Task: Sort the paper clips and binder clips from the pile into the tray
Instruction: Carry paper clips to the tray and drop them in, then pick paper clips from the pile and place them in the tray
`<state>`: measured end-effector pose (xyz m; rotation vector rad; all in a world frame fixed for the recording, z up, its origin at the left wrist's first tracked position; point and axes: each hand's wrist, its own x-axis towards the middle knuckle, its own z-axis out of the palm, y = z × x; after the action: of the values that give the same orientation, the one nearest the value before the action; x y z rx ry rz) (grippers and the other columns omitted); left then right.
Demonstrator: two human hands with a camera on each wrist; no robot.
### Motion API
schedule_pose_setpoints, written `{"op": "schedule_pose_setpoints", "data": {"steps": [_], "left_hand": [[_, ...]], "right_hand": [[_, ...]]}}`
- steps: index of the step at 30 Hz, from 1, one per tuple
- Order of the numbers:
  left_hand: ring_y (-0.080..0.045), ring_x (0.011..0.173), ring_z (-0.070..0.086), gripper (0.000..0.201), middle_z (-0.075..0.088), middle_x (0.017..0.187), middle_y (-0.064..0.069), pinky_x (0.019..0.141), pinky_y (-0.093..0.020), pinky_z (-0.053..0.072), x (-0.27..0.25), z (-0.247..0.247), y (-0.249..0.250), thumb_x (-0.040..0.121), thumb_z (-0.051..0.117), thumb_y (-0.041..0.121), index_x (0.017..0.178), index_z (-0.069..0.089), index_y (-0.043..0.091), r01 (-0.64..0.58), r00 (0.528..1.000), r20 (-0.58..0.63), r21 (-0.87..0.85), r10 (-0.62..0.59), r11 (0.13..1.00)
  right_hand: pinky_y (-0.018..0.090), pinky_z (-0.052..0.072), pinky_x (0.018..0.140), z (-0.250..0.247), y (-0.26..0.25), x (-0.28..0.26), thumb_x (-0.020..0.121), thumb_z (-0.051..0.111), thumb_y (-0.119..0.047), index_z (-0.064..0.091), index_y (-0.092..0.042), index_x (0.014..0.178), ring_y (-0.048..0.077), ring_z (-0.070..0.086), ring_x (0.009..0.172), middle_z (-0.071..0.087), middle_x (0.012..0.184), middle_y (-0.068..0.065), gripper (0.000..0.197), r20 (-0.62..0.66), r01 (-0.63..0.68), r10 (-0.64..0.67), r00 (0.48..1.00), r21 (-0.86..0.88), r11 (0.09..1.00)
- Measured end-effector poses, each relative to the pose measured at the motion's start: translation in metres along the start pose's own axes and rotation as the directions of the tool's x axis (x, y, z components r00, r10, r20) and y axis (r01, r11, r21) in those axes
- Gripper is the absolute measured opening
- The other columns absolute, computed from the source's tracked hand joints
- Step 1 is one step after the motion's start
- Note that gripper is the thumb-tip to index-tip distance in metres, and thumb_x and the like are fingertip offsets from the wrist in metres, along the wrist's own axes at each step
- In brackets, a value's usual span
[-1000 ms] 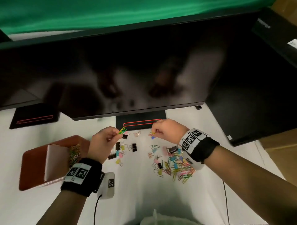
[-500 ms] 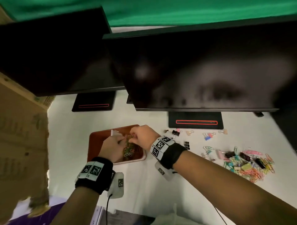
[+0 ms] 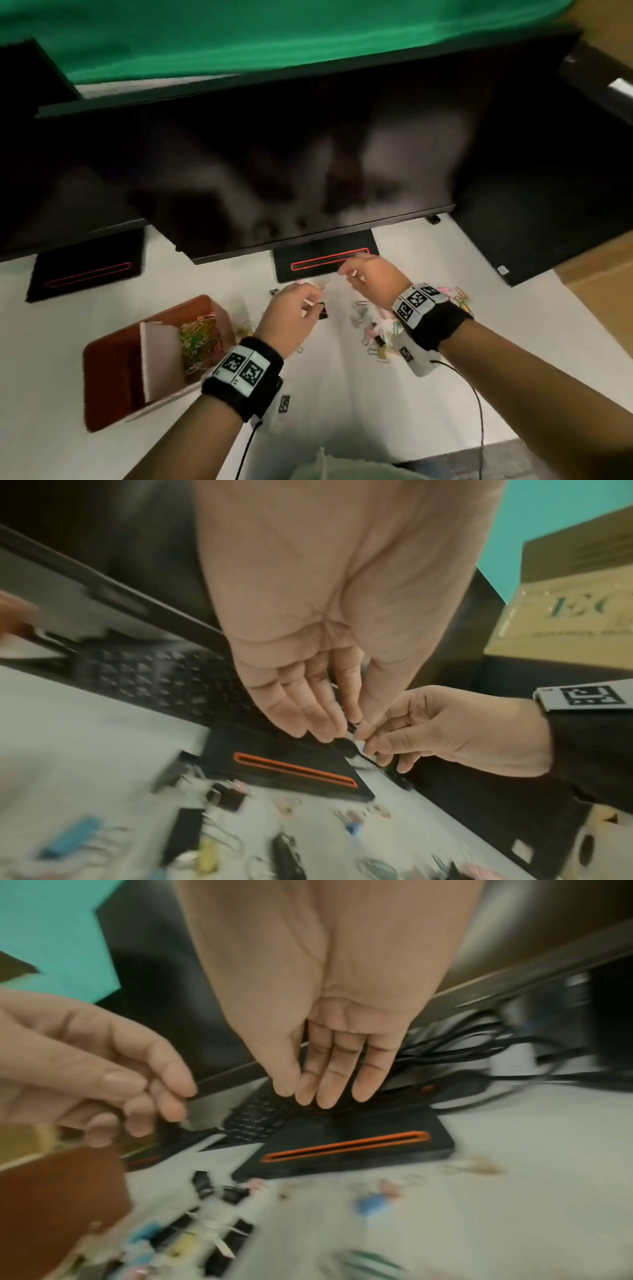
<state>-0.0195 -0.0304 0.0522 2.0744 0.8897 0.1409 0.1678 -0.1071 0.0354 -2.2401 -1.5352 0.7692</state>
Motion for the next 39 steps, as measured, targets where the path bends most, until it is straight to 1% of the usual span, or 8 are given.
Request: {"op": "schedule_pose_setpoints", "data": {"steps": [5, 8, 11, 23, 27, 30, 35, 39], "left_hand": [[-0.012, 0.084, 0.059, 0.021, 0.062, 0.104, 0.001, 0.079, -0.023, 0.047, 0.049, 0.061, 0.025, 0.086, 0.06, 0.02, 0.106, 0.062, 0.019, -0.029, 0.988, 0.153, 0.148, 0.006, 0.989], [-0.013, 0.087, 0.056, 0.023, 0.06, 0.11, 0.0, 0.081, -0.021, 0.044, 0.071, 0.089, 0.027, 0.085, 0.061, 0.021, 0.108, 0.062, 0.018, 0.004, 0.978, 0.199, 0.248, -0.055, 0.969], [-0.019, 0.096, 0.059, 0.022, 0.056, 0.113, -0.003, 0.089, -0.03, 0.049, 0.083, 0.106, 0.024, 0.085, 0.062, 0.023, 0.107, 0.062, 0.019, 0.039, 0.965, 0.229, 0.354, -0.128, 0.934], [-0.019, 0.086, 0.055, 0.009, 0.053, 0.094, -0.001, 0.077, -0.03, 0.047, 0.086, 0.117, 0.018, 0.089, 0.05, 0.012, 0.086, 0.058, 0.015, 0.038, 0.958, 0.228, 0.507, -0.176, 0.861], [-0.011, 0.085, 0.049, 0.006, 0.051, 0.087, 0.003, 0.073, -0.022, 0.041, 0.081, 0.115, 0.025, 0.087, 0.056, 0.011, 0.082, 0.057, 0.014, -0.074, 0.966, 0.257, 0.354, -0.02, 0.932], [-0.007, 0.097, 0.049, 0.011, 0.051, 0.098, 0.006, 0.088, -0.025, 0.044, 0.075, 0.118, 0.04, 0.083, 0.063, 0.016, 0.076, 0.058, 0.021, -0.174, 0.953, 0.285, 0.249, 0.099, 0.953], [-0.013, 0.111, 0.045, 0.009, 0.047, 0.121, 0.007, 0.095, -0.034, 0.043, 0.066, 0.147, 0.053, 0.081, 0.065, 0.025, 0.072, 0.063, 0.023, -0.238, 0.922, 0.374, 0.344, 0.099, 0.908], [-0.015, 0.097, 0.052, 0.007, 0.051, 0.111, 0.006, 0.09, -0.035, 0.048, 0.071, 0.151, 0.047, 0.083, 0.062, 0.02, 0.076, 0.061, 0.02, -0.181, 0.951, 0.302, 0.362, 0.068, 0.914]], "right_hand": [[0.032, 0.042, 0.101, -0.026, 0.087, -0.024, 0.09, 0.051, -0.01, 0.067, -0.025, 0.111, 0.02, 0.054, 0.114, 0.061, 0.123, -0.002, 0.031, 0.119, -0.14, 0.16, 0.98, -0.16, 0.977], [0.034, 0.041, 0.1, -0.03, 0.107, -0.026, 0.091, 0.05, -0.011, 0.065, -0.026, 0.114, 0.021, 0.05, 0.116, 0.059, 0.125, -0.003, 0.031, 0.257, -0.072, 0.129, 0.958, -0.219, 0.973], [0.036, 0.042, 0.098, -0.03, 0.117, -0.021, 0.089, 0.052, -0.012, 0.066, -0.026, 0.114, 0.023, 0.05, 0.114, 0.059, 0.122, 0.0, 0.032, 0.354, 0.036, 0.06, 0.933, -0.258, 0.965], [0.034, 0.034, 0.097, -0.029, 0.132, -0.007, 0.092, 0.05, -0.023, 0.066, -0.023, 0.103, 0.02, 0.051, 0.107, 0.067, 0.108, -0.003, 0.02, 0.436, 0.192, -0.057, 0.898, -0.272, 0.943], [0.032, 0.042, 0.09, -0.045, 0.143, -0.012, 0.092, 0.05, -0.02, 0.067, -0.019, 0.098, 0.022, 0.054, 0.1, 0.062, 0.103, 0.002, 0.018, 0.235, 0.127, -0.097, 0.967, -0.113, 0.985], [0.031, 0.048, 0.085, -0.065, 0.16, -0.021, 0.09, 0.055, -0.015, 0.065, -0.015, 0.096, 0.021, 0.059, 0.09, 0.057, 0.101, 0.0, 0.011, 0.04, 0.013, -0.014, 0.999, 0.045, 0.999], [0.023, 0.045, 0.082, -0.072, 0.185, -0.052, 0.088, 0.062, -0.014, 0.061, -0.012, 0.113, 0.021, 0.061, 0.093, 0.065, 0.106, 0.009, 0.025, 0.068, -0.136, 0.131, 0.989, 0.068, 0.988], [0.022, 0.044, 0.081, -0.068, 0.2, -0.076, 0.086, 0.065, -0.013, 0.058, -0.013, 0.119, 0.022, 0.062, 0.096, 0.067, 0.101, 0.008, 0.033, 0.156, -0.224, 0.215, 0.964, 0.043, 0.974]]}}
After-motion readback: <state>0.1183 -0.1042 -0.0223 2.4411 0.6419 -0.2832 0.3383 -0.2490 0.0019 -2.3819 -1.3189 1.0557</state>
